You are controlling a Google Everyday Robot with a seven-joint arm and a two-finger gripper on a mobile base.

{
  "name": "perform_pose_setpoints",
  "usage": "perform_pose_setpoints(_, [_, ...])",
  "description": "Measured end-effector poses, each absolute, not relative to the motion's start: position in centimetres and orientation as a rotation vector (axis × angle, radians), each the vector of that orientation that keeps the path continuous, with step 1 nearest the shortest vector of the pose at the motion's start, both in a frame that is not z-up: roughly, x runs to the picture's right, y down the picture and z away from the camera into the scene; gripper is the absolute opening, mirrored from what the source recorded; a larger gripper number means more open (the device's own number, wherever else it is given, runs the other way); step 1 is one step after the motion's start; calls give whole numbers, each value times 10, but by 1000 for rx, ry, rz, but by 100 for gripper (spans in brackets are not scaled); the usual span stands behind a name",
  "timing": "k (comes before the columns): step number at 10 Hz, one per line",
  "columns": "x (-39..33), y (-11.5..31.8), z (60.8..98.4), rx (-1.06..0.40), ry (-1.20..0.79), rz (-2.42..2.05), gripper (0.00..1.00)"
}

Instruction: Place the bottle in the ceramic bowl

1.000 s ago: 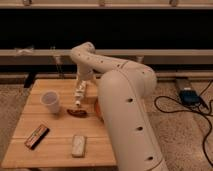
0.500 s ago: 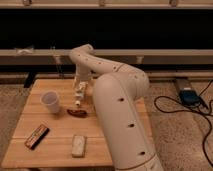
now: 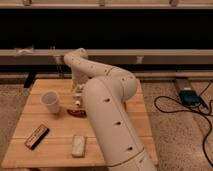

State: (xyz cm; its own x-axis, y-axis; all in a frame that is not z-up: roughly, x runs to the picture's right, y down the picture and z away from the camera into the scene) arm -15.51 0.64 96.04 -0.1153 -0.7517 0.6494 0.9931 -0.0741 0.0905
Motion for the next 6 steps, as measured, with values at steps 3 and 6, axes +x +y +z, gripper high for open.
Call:
perform_pose_setpoints(3, [-163, 13, 967, -535, -620, -1611, 40])
perform_pose_setpoints(6, [-164, 11, 957, -507, -638, -1628, 9])
